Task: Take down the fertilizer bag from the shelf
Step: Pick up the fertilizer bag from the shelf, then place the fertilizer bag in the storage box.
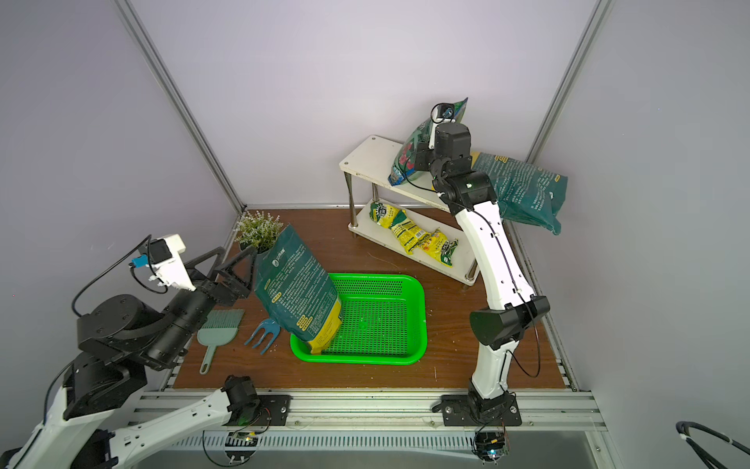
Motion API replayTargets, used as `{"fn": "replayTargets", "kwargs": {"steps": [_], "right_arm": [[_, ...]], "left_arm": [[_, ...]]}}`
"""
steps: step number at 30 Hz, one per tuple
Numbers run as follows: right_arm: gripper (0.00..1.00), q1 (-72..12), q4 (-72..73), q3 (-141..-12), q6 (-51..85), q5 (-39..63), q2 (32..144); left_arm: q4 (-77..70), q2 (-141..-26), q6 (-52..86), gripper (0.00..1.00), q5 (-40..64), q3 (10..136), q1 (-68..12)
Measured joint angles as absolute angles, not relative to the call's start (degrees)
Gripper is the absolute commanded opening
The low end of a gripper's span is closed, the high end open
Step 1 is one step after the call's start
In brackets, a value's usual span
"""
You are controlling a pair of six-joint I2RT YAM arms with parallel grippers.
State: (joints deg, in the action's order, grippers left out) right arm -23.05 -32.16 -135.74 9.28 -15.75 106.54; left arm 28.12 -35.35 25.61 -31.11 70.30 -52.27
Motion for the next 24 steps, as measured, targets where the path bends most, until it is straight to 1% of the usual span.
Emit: {"fn": "replayTargets", "kwargs": {"steps": [2,5,8,10,11,13,15,16,20,24], "right_arm": [[0.00,-25.3,-31.5,-135.8,6.9,-15.6,106.5],[0.00,-31.2,-32.2,-137.9,3.3,-15.7,106.7],[0.00,-37.6,-36.5,-140.9,1.0,-14.2,107.4],[0.00,-41.4,-38.8,-141.2,0.1,-13.1,107.4],[0.00,-42.9,-39.6,-141.1,-0.2,-12.7,107.4],[0.00,-45.3,-40.9,-138.8,-0.6,-12.3,106.8],[0.00,-47.3,-41.0,-133.2,-0.9,-12.1,104.8],[0.00,-48.4,-40.9,-129.5,-1.1,-12.2,103.3],[0.00,-53.1,-40.6,-114.4,-1.6,-15.4,96.1],[0.00,-57.6,-35.1,-93.8,-1.2,-20.5,83.3]], "left_arm": [[28.0,-37.3,25.0,1.00,-30.7,70.3,-52.2],[27.6,-41.5,24.1,1.00,-28.8,70.4,-50.6],[28.0,-46.8,23.5,1.00,-23.7,73.6,-45.1],[27.7,-51.4,24.0,1.00,-15.6,77.4,-36.3],[26.7,-53.1,24.4,1.00,-10.7,78.3,-30.5],[23.4,-56.0,26.6,1.00,-0.8,77.7,-16.3],[21.8,-57.8,27.9,1.00,5.3,75.2,-6.4],[21.8,-58.5,28.4,1.00,6.8,74.0,-3.2],[18.6,-57.0,28.8,1.00,12.0,69.8,-1.8],[13.1,-49.7,27.4,1.00,11.7,62.7,-1.7]]}}
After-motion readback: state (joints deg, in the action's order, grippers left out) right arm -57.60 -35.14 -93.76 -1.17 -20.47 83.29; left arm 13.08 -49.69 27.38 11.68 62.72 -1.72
